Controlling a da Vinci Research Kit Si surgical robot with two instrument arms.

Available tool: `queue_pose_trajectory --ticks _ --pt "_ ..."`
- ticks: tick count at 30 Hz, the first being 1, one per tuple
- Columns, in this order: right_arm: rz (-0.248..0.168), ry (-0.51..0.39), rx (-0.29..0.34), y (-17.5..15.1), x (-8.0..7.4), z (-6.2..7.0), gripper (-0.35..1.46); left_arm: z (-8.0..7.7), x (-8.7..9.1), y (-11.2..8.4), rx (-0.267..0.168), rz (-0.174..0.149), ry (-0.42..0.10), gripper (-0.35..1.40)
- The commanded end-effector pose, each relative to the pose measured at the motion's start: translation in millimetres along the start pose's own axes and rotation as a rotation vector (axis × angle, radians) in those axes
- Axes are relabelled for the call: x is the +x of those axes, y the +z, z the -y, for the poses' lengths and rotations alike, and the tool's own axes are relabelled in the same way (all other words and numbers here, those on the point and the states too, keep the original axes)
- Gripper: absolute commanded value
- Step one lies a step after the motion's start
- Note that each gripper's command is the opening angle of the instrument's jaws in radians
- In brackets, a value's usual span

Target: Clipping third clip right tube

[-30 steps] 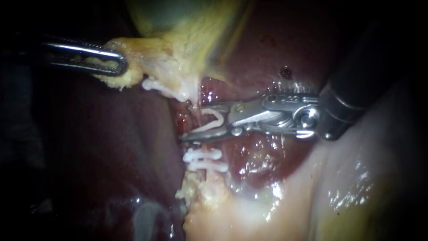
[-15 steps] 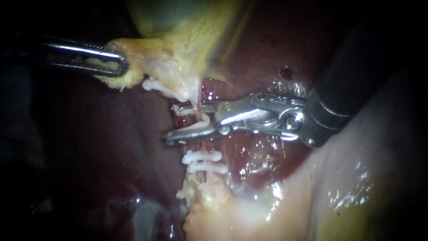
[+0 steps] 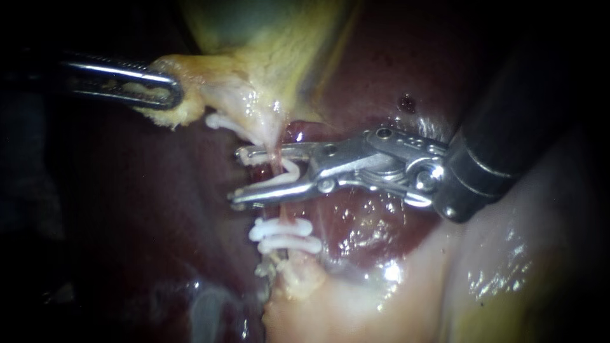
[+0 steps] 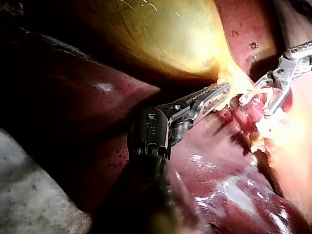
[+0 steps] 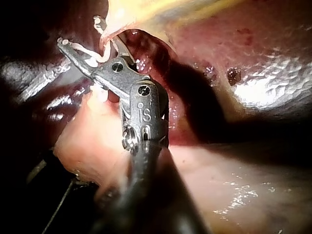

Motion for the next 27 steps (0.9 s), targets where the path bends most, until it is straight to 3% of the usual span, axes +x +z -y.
queue_pose_trajectory --ticks 1,5,10,16,17,27 --pt "0.001 0.001 0.0 0.0 0.0 -0.1 0.43 0.0 0.0 0.0 0.0 0.0 0.0 -0.35" --pt "0.001 0.024 0.001 -0.3 -0.1 -0.2 0.35 0.0 0.0 0.0 0.0 0.0 0.0 -0.35" --pt "-0.001 0.059 -0.011 -1.2 -0.3 -0.6 0.03 0.0 0.0 0.0 0.0 0.0 0.0 -0.35" --pt "-0.003 0.057 -0.023 -1.9 -0.7 -1.5 -0.23 0.0 0.0 0.0 0.0 0.0 0.0 -0.35" --pt "-0.003 0.057 -0.023 -2.0 -0.8 -1.6 -0.34 0.0 0.0 0.0 0.0 0.0 0.0 -0.35" --pt "0.004 0.091 -0.02 -3.0 -1.2 -2.3 -0.35 0.1 0.0 0.0 0.0 0.0 0.0 -0.35"
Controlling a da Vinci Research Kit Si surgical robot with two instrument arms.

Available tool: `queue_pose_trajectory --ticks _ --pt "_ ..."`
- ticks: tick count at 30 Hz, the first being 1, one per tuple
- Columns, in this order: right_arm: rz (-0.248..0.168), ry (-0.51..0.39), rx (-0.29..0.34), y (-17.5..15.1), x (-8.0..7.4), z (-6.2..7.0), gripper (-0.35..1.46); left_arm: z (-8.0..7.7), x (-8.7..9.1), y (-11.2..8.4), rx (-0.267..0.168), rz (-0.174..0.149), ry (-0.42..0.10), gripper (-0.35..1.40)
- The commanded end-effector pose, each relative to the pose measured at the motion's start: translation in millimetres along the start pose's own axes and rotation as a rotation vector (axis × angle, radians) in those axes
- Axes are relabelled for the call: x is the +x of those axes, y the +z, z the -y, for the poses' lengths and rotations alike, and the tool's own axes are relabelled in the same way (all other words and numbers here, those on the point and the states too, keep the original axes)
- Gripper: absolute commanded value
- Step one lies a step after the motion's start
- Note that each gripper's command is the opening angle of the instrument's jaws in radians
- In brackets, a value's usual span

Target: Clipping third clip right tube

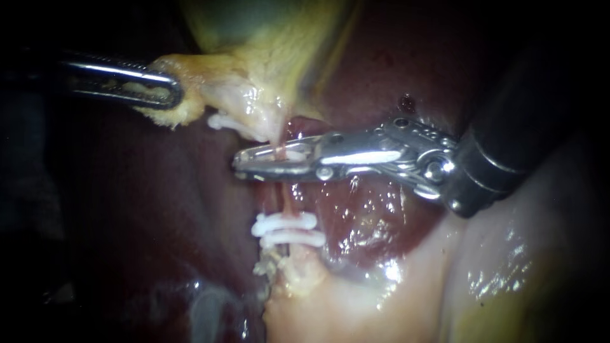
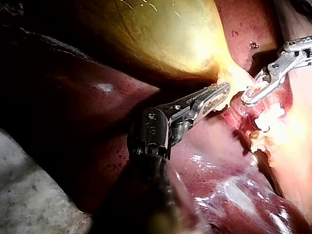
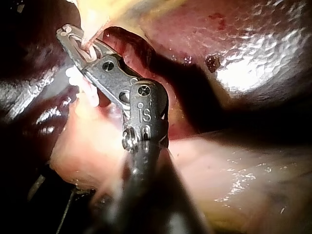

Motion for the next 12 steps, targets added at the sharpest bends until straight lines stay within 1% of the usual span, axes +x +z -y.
queue_pose_trajectory --ticks 1,12 --pt "0.001 0.0 0.002 -0.1 -0.1 -0.1 -0.35 0.0 0.0 0.0 0.0 0.0 0.0 -0.35" --pt "0.0 0.005 0.0 -0.1 -0.2 -0.3 -0.35 0.3 0.0 0.0 0.0 0.0 0.0 -0.35"
